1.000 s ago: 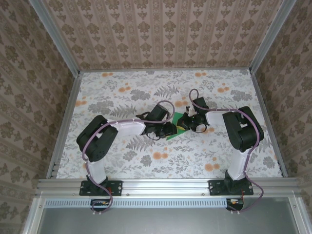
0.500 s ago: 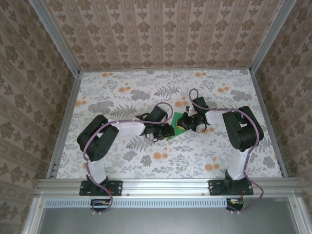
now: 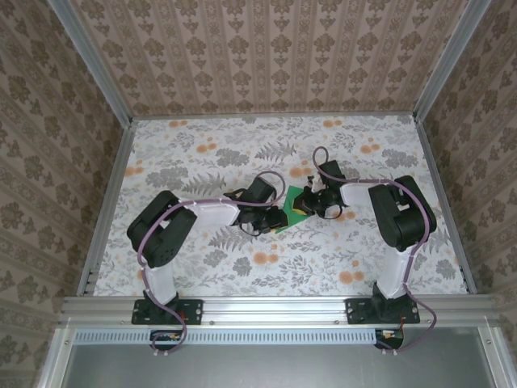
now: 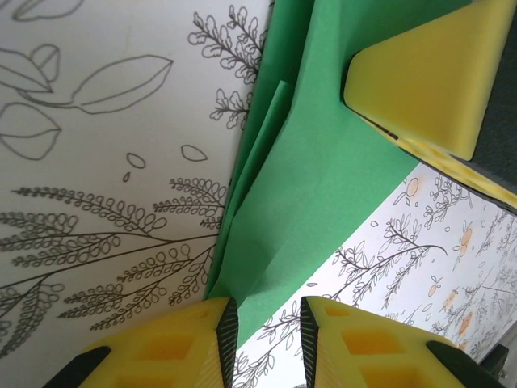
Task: Fold a paper plane with a square sheet of paper (pick it up from the middle)
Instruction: Fourth fold the wing at the center of the table.
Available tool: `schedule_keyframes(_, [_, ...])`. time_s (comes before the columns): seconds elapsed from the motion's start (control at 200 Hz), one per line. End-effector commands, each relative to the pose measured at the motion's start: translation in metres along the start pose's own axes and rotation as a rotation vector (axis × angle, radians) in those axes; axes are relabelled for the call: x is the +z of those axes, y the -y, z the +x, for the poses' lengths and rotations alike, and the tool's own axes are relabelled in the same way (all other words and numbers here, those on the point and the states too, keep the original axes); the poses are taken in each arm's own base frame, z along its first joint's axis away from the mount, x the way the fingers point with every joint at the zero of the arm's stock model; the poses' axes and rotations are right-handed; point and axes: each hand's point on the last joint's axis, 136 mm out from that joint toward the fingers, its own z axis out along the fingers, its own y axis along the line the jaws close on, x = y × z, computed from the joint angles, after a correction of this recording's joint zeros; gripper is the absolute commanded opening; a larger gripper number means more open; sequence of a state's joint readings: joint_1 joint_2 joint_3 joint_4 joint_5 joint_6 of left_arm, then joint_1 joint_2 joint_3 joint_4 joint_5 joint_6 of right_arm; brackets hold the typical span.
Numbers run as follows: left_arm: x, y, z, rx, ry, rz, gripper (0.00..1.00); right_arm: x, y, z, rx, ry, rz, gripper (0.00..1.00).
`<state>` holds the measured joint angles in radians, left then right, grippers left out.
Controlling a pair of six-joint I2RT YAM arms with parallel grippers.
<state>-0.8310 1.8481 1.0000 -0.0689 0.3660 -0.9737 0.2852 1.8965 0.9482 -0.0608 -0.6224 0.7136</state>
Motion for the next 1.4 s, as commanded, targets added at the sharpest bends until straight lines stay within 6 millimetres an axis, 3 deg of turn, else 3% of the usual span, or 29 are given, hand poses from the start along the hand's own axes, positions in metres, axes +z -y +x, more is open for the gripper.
schedule_keyframes(0.0, [-0.004, -0.031, 0.014, -0.062, -0.030, -0.094, 0.31, 0.013, 0.071, 0.024, 0.112, -0.050, 0.242, 0.08])
schedule_keyframes(0.175, [-0.012, 0.006, -0.002, -0.002, 0.019, 0.048, 0.24, 0.013, 0.069, 0.024, 0.112, -0.050, 0.235, 0.08])
schedule_keyframes(0.26, [-0.017, 0.014, -0.006, 0.020, 0.036, 0.068, 0.23, 0.013, 0.069, 0.023, 0.110, -0.049, 0.235, 0.08])
schedule_keyframes(0.52, [-0.006, -0.007, 0.004, -0.013, -0.002, 0.015, 0.21, 0.014, 0.070, 0.024, 0.115, -0.053, 0.233, 0.08])
schedule_keyframes(0.775, [0.000, -0.031, 0.014, -0.042, -0.028, -0.060, 0.08, 0.013, 0.064, 0.023, 0.102, -0.051, 0.213, 0.08])
schedule_keyframes(0.895, [0.001, -0.044, 0.020, -0.055, -0.045, -0.108, 0.01, 0.009, 0.043, 0.015, 0.058, -0.038, 0.144, 0.08])
schedule_keyframes(1.065, [0.000, -0.053, 0.025, -0.057, -0.051, -0.147, 0.00, -0.016, -0.019, -0.002, -0.091, 0.030, -0.038, 0.10])
schedule_keyframes(1.175, [0.002, -0.054, 0.026, -0.059, -0.058, -0.156, 0.00, -0.030, -0.049, 0.002, -0.174, 0.059, -0.095, 0.11])
schedule_keyframes(1.265, [0.003, -0.054, 0.027, -0.059, -0.060, -0.160, 0.00, -0.029, -0.055, 0.017, -0.193, 0.035, -0.086, 0.11])
schedule_keyframes(1.395, [0.003, -0.054, 0.027, -0.058, -0.059, -0.166, 0.00, -0.019, -0.047, 0.037, -0.185, -0.012, -0.055, 0.11])
